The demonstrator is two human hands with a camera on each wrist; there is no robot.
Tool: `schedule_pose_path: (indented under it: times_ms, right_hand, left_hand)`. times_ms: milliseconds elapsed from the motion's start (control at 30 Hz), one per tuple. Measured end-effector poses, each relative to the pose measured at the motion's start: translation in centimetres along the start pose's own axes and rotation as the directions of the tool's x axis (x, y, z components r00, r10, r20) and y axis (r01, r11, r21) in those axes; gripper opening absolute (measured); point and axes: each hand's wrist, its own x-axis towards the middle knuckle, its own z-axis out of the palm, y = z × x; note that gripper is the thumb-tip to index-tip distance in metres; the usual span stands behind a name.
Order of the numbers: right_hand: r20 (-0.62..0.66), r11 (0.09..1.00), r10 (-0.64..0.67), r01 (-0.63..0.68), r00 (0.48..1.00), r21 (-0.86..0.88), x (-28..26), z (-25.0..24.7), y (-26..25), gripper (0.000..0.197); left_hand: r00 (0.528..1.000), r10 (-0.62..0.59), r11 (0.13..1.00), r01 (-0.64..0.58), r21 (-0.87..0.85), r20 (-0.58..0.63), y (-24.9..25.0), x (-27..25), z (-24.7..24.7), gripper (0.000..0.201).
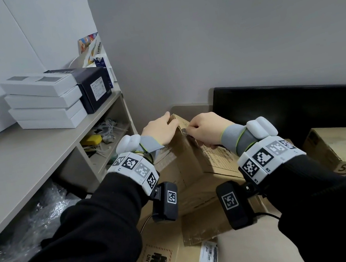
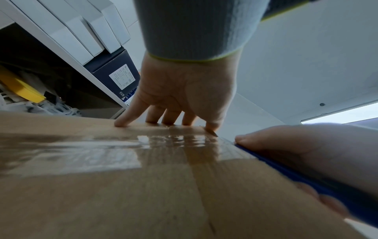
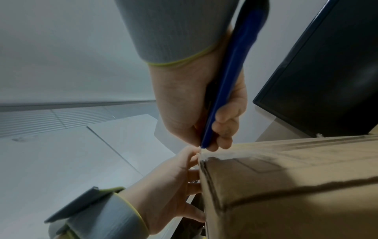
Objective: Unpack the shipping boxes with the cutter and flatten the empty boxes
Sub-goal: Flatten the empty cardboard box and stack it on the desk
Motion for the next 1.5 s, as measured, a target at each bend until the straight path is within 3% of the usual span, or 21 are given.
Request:
schedule_pose_path:
  times_ms: [267,567,1000,1100,1233,1333,1400,1467,1500]
  right_hand:
    - [0.158,0.999,0.044,-0.045,0.986,0.004,-0.3,-0.3,-0.8,0.031]
    - [0.174,0.997,0.068,-0.072,0.982,0.018,-1.4,-0.3,0.1,0.033]
    - [0.33,0.988,0.102,-0.135,0.938,0.078,-3.5,-1.2,1.7,0.03]
    - [0.295,0.973,0.143,-0.189,0.945,0.134,-3.5,-1.9,2.2,0.031]
    - [0.107,0.934,0.192,-0.215,0.975,0.285,-3.0,-2.0,2.5,0.027]
    - [-0.011,0.92,0.211,-0.195,0.977,0.34,-2.7,-1.3,2.0,0.038]
    - [-0.062,0.953,0.188,-0.167,0.98,0.252,-2.8,-0.6,1.8,0.05]
    - [-0.093,0.985,0.166,-0.161,0.982,0.057,-2.9,-0.1,1.9,0.045]
    - [-0.096,0.984,0.174,-0.175,0.98,-0.01,-2.8,0.1,2.1,0.043]
  left_hand:
    - [1.0,-0.012,1.0,0.013,-0.024,0.028,-1.1,0.4,-0.2,0.06]
    - [1.0,-0.009,1.0,0.01,-0.026,0.029,-0.3,0.9,0.4,0.057]
    - [0.999,-0.015,0.999,0.017,-0.038,0.039,1.3,1.4,0.8,0.057]
    - [0.999,0.008,1.0,-0.007,-0.023,0.039,1.6,1.2,0.7,0.059]
    - [0.995,0.1,0.995,-0.1,0.018,0.02,1.9,0.5,0.8,0.06]
    - [0.985,0.172,0.961,-0.164,-0.223,0.016,0.6,0.2,1.2,0.061]
    - [0.994,0.105,0.925,-0.097,-0.368,0.001,-2.3,-0.3,2.2,0.068]
    - [0.994,-0.107,0.936,0.109,-0.335,0.025,-6.1,-0.6,3.9,0.102]
    - [0.97,-0.233,0.921,0.242,-0.307,0.066,-8.0,-1.0,4.8,0.118]
